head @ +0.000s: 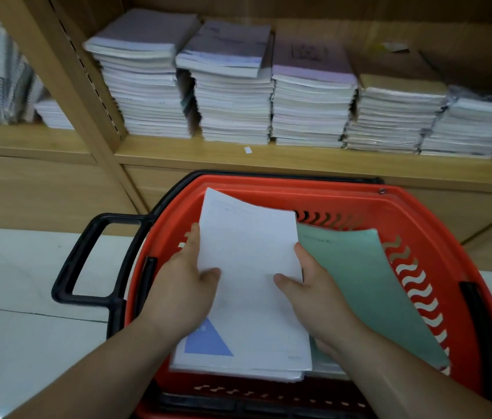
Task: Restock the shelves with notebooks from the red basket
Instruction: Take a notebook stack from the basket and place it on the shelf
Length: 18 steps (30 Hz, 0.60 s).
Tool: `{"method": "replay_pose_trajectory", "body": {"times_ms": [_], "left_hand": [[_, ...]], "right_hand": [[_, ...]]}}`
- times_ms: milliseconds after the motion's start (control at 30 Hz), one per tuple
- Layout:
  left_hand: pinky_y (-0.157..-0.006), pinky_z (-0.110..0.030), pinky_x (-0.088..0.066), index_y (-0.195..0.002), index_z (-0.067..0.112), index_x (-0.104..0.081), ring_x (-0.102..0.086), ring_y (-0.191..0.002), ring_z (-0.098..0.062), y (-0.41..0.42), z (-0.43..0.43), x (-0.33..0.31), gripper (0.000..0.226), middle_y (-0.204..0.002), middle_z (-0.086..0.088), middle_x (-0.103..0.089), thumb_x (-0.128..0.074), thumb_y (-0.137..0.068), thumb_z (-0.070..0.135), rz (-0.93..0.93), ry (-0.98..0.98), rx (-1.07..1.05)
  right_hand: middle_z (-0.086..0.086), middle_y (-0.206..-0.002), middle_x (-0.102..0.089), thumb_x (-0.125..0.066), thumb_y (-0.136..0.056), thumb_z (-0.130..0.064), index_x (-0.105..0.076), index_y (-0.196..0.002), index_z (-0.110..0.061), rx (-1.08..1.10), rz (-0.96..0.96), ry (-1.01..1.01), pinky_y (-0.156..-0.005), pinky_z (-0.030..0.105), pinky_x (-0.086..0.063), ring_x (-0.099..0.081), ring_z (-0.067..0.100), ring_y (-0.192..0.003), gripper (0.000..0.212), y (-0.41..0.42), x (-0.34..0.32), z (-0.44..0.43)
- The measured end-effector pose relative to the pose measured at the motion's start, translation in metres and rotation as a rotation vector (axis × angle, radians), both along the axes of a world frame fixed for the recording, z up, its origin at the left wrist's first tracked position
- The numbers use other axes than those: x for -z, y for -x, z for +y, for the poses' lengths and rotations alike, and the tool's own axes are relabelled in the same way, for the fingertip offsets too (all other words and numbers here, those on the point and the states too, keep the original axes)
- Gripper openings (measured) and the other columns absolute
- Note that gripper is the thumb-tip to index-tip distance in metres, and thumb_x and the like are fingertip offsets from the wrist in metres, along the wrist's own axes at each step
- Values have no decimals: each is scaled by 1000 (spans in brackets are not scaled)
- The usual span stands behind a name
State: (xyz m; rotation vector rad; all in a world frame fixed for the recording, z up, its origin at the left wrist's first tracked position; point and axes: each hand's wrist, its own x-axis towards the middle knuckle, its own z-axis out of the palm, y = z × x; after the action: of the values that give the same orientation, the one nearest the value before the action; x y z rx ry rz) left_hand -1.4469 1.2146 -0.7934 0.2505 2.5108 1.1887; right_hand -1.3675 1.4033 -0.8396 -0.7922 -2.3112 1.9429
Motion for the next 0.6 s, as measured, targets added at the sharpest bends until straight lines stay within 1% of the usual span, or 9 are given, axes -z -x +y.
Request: {"method": "replay_pose_trajectory", "body": {"times_ms": [33,100,167,233,300,367,467,533,600], "left_hand": [[-62,-18,-55,-161,36,-9,-60,-74,-1,0,-1,0,78,-102,22,-61,-56,-101,17,2,-27,-4],[-74,-22,-60,-156,39,-30,-68,-93,-4,1,-2,0,70,-127,13,-66,-54,-99,6,-35,-173,-11],[-84,-31,-61,-142,41,-52,-71,-106,-10,3,-3,-3,68,-125,10,-71,-50,-96,-9,-99,-363,-16],[-81,-32,-61,-130,47,-60,-73,-103,-15,7,-4,-6,71,-117,6,-75,-49,-95,-14,-148,-451,-18],[-83,-39,-61,-132,52,-56,-73,-103,-19,11,-4,-6,71,-119,7,-73,-52,-96,-9,-201,-471,-12],[-85,-43,-60,-143,53,-45,-73,-105,-20,15,-5,-3,75,-122,12,-72,-57,-96,-4,-279,-462,-16],[-89,-42,-59,-152,51,-31,-72,-107,-18,19,-5,2,85,-123,16,-71,-61,-94,-3,-375,-455,-7],[-88,-42,-59,-153,50,-29,-72,-106,-18,21,-4,1,87,-122,15,-71,-59,-94,-5,-407,-467,13],[-84,-43,-60,-150,52,-34,-73,-106,-21,22,-3,-3,85,-123,13,-71,-57,-94,-7,-415,-483,26]], "right_hand": [[-28,-116,-65,-63,-97,-11,-50,-138,-37,10,4,9,-81,14,-50,-64,-17,-94,50,0,2,0],[-29,-109,-67,-63,-97,-9,-54,-132,-34,29,16,35,-80,14,-51,-65,-15,-92,44,0,5,1],[-22,-111,-72,-63,-97,-9,-57,-131,-32,49,12,77,-88,26,-57,-69,-5,-97,41,1,7,3],[-13,-117,-74,-62,-97,-9,-59,-132,-30,55,15,109,-96,43,-58,-72,9,-105,41,2,8,3],[-11,-120,-73,-63,-95,-12,-59,-133,-31,57,29,130,-99,49,-56,-71,13,-109,42,2,9,2],[-11,-121,-73,-64,-91,-18,-58,-135,-31,64,49,137,-100,48,-55,-71,13,-110,46,3,11,1],[-13,-117,-74,-60,-97,-9,-59,-130,-34,59,51,149,-96,41,-58,-72,10,-104,42,4,14,1],[-18,-114,-73,-58,-99,-6,-58,-123,-39,54,50,137,-92,34,-58,-71,5,-101,42,4,16,2],[-21,-114,-72,-59,-99,-7,-57,-127,-40,62,49,131,-90,31,-56,-70,1,-100,44,5,15,1]]}}
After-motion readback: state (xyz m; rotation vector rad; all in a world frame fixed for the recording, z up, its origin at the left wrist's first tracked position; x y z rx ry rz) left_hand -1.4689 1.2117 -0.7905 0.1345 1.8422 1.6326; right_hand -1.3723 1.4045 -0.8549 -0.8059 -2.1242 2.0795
